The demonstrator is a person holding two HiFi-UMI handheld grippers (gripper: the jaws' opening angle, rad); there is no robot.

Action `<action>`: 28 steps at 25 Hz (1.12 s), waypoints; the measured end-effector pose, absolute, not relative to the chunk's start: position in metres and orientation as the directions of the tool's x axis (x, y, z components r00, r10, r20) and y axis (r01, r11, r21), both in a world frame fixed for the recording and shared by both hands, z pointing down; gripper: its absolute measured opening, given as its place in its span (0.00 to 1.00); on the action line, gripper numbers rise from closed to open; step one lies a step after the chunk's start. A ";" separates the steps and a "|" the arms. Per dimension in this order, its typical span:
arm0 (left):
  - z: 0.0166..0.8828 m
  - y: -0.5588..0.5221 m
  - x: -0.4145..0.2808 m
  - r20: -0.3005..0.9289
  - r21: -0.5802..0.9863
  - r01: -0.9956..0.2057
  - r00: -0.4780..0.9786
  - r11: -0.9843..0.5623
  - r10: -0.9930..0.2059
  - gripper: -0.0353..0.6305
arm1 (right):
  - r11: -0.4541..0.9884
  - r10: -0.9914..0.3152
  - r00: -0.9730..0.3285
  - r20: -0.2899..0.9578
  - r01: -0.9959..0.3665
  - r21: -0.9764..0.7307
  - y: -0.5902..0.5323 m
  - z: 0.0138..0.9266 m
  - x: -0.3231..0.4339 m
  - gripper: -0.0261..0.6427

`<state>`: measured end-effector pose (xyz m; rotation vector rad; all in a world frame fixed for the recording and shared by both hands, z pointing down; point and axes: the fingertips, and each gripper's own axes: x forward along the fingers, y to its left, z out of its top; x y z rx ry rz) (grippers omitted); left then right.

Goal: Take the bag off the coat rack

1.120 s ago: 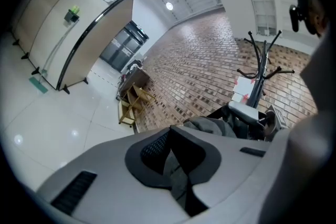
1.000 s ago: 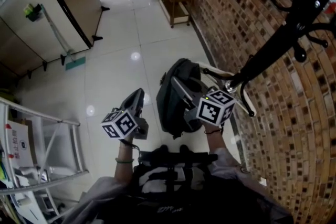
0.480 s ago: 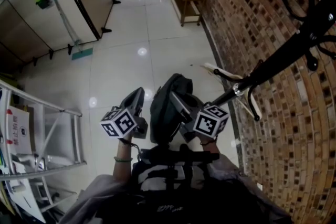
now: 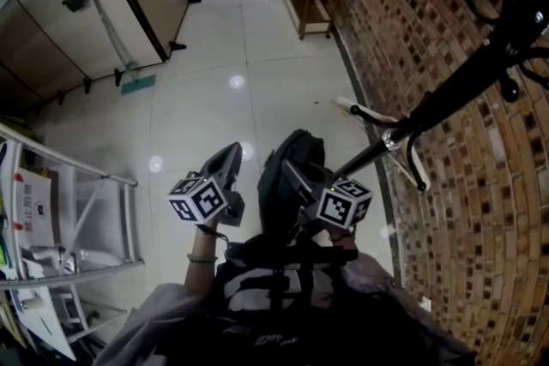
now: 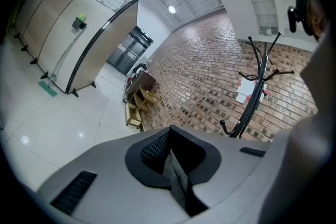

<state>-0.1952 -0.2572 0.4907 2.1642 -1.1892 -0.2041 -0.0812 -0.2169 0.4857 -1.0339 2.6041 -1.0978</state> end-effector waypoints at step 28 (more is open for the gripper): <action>0.491 -0.250 -0.147 0.182 0.599 -0.664 0.657 -0.447 -0.732 0.06 | 0.380 -0.763 -0.616 0.196 -0.672 -0.635 -0.223 0.487 -0.014 0.11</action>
